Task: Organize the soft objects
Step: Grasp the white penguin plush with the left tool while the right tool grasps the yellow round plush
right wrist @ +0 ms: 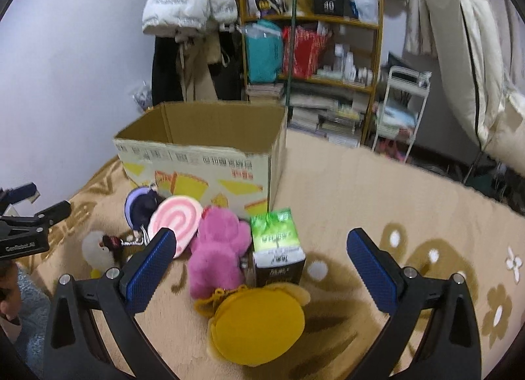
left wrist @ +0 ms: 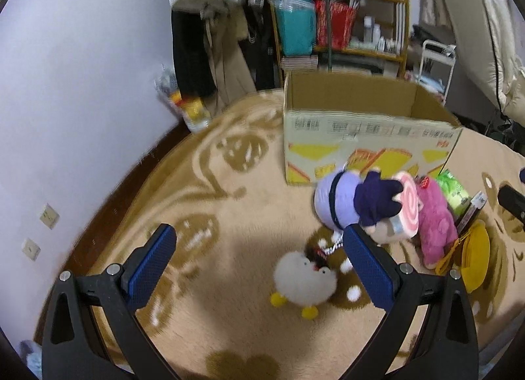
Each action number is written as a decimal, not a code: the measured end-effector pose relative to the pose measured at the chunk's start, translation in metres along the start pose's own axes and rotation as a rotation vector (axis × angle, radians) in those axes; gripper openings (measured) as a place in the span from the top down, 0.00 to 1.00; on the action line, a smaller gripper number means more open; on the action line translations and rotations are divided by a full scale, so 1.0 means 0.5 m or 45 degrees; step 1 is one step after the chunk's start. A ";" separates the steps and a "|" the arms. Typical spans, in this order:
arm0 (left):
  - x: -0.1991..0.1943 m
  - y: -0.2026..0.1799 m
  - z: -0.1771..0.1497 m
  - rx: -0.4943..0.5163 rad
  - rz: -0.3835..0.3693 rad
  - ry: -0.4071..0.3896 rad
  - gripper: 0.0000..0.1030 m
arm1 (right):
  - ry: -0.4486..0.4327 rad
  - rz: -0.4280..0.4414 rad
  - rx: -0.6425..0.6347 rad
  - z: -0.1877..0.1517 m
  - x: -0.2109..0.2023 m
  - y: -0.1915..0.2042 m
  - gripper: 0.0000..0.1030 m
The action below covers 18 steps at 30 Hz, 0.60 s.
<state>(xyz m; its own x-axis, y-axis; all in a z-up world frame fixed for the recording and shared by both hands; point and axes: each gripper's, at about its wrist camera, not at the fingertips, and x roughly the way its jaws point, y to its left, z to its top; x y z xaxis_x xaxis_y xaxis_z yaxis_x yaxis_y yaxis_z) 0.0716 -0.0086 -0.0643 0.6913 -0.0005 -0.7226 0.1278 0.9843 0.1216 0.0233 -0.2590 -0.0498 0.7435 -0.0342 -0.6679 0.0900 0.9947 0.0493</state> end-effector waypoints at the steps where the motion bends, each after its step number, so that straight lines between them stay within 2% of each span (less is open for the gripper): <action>1: 0.013 0.002 -0.001 -0.017 -0.008 0.034 0.02 | 0.029 0.007 0.015 -0.003 0.009 -0.004 0.00; 5: 0.057 0.010 -0.006 -0.064 -0.040 0.141 0.02 | 0.144 0.027 0.070 -0.007 0.040 -0.013 0.00; 11: 0.103 0.003 -0.012 -0.051 -0.067 0.253 0.02 | 0.326 0.050 0.147 -0.028 0.083 -0.029 0.00; 18: 0.134 -0.011 -0.025 -0.031 -0.068 0.332 0.02 | 0.456 0.075 0.194 -0.049 0.116 -0.033 0.00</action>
<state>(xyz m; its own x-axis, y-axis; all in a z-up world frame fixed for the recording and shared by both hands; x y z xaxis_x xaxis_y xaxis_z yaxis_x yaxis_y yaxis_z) 0.1083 -0.0116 -0.1220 0.4772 -0.0101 -0.8787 0.1395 0.9881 0.0644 0.0487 -0.2749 -0.1078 0.4745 0.0850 -0.8761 0.1715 0.9673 0.1868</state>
